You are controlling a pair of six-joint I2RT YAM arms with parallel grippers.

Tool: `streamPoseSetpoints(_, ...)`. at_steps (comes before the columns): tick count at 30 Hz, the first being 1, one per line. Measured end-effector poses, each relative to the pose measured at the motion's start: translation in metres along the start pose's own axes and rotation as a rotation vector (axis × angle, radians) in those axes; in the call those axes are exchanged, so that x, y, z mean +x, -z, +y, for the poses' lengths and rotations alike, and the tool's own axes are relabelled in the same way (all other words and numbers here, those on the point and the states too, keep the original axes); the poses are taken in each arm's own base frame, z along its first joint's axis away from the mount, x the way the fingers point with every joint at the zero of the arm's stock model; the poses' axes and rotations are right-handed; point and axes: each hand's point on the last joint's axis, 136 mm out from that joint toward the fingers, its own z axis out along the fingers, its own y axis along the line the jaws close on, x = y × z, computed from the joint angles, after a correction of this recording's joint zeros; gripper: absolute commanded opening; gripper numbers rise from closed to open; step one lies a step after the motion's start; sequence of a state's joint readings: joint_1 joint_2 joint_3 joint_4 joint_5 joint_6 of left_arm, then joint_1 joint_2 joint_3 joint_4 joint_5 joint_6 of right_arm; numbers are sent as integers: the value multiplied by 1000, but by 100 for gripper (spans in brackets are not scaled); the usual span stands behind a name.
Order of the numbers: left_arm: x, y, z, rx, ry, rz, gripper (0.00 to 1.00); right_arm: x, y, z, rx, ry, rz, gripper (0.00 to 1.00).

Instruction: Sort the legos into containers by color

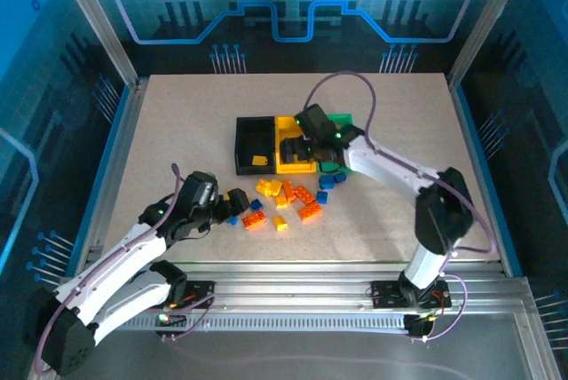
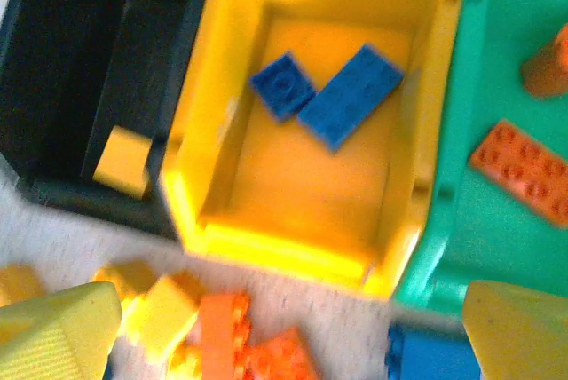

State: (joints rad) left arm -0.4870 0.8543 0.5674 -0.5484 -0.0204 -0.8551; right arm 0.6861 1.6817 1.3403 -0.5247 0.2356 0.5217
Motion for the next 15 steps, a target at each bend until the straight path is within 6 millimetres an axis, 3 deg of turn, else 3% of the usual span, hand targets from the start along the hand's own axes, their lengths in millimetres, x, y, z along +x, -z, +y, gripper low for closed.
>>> streamPoseSetpoints(3,-1,0,1,0,4,-4,99,45,7,6,-17,48,39,99)
streamPoseSetpoints(7,-2,1,1,1,8,-7,99,114,-3,-1,20,116,158,99)
streamPoseSetpoints(9,-2,1,1,2,9,-7,99,139,-7,-5,38,146,205,98)
streamPoseSetpoints(15,-3,1,1,1,10,-7,99,155,-17,-3,55,174,235,98)
